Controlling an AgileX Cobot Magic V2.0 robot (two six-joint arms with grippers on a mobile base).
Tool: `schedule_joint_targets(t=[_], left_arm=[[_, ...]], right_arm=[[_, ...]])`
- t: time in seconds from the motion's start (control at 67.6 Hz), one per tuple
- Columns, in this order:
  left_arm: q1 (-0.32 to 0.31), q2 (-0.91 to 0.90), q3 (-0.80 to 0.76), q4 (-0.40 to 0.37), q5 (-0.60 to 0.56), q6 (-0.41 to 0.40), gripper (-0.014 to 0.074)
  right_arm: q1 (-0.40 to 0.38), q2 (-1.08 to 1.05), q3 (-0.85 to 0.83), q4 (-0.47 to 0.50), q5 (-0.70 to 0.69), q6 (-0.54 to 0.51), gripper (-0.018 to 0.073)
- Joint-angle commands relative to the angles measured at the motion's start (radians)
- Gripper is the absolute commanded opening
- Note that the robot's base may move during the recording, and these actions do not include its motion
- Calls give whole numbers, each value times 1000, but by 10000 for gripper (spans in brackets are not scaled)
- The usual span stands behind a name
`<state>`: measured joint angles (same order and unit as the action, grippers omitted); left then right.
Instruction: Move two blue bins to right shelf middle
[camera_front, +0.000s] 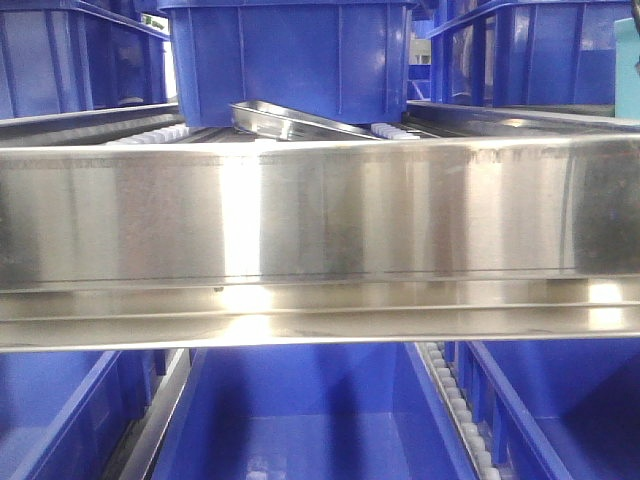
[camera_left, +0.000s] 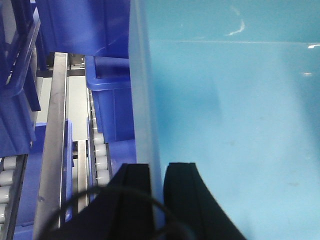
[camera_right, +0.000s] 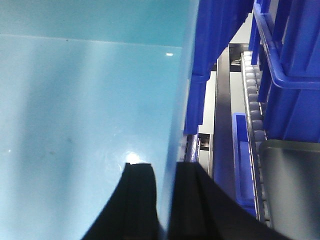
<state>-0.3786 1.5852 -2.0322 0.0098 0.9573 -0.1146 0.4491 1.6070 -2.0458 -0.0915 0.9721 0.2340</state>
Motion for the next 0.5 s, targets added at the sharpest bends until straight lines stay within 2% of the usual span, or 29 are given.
schedule_joint_targets(t=[0.0,0.177,0.488], left_arm=[[-6,-15,-16,-64,-34,0,-111],[-6,-15,-16,-64,-46,0,-111],[-6,-15,-16,-64,-132,0,-111]], right_arm=[[1,-13,-10,16,-83,-14,-153],[1,-13,-10,16,-83,-14,-153],[1,-13,-10,16,-83,-14,-153]])
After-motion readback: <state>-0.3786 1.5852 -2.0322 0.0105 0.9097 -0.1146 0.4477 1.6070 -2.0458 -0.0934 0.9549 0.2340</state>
